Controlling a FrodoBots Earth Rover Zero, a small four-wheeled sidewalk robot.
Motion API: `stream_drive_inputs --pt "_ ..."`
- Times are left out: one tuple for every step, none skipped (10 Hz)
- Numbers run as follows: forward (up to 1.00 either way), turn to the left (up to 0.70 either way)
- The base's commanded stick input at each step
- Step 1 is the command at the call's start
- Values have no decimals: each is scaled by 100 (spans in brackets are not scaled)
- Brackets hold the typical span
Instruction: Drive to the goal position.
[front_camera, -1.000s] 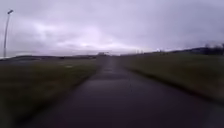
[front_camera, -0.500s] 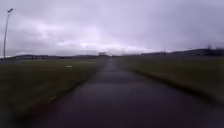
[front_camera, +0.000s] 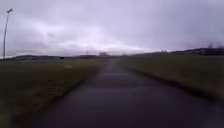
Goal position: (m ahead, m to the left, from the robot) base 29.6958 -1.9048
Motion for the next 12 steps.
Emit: stream_drive_inputs --pt "100 0" --pt "100 0" --pt "100 -2" --pt "100 -4" --pt "100 -17" --pt "100 -19" --pt "100 -3" --pt "100 -1" --pt "100 0" --pt "100 0" --pt "100 0" --pt "100 0"
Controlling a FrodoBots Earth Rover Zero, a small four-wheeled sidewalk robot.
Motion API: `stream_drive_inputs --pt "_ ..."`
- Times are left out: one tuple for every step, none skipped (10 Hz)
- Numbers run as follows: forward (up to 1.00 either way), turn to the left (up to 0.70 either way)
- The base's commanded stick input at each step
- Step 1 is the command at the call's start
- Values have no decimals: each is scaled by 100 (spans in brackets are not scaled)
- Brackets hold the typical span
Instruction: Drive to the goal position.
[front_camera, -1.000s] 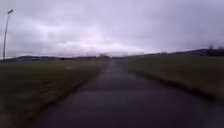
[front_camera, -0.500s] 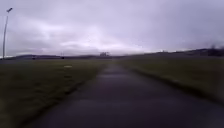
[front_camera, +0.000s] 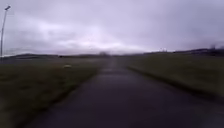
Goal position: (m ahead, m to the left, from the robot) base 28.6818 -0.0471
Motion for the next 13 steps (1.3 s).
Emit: stream_drive_inputs --pt "100 0" --pt "100 -5" --pt "100 -14" --pt "100 -24" --pt "100 -17" --pt "100 -4" --pt "100 -2" --pt "100 -2" --pt "100 -2" --pt "100 -2" --pt "100 -2" --pt "100 -2" --pt "100 -2"
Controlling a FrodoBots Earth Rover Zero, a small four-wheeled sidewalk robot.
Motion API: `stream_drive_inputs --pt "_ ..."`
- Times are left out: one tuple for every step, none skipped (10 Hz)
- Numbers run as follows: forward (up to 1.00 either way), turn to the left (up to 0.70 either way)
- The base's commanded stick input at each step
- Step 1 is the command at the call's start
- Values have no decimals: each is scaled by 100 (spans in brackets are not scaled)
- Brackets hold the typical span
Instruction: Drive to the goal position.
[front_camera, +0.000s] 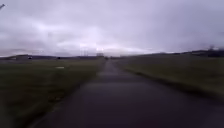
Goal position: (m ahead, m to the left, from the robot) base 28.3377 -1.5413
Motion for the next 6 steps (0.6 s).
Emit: stream_drive_inputs --pt "100 -2" --pt "100 -2" --pt "100 -2" --pt "100 -2" --pt "100 -2" --pt "100 -2"
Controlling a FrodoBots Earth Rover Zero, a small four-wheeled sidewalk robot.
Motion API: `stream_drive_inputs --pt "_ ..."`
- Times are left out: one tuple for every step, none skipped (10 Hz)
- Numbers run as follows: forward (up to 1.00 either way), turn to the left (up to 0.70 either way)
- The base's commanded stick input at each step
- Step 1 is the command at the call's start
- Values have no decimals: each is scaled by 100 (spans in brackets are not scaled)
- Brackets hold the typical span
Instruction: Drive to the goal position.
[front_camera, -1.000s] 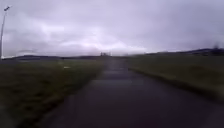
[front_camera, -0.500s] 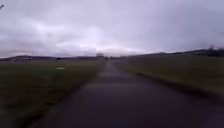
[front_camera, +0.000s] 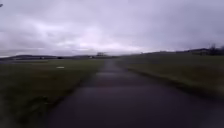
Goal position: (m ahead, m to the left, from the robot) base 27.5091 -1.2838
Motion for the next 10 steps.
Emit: stream_drive_inputs --pt "100 -2" --pt "100 -2" --pt "100 -2" --pt "100 -2" --pt "100 -2" --pt "100 -2" --pt "100 -2" --pt "100 -2" --pt "100 -2" --pt "100 -2"
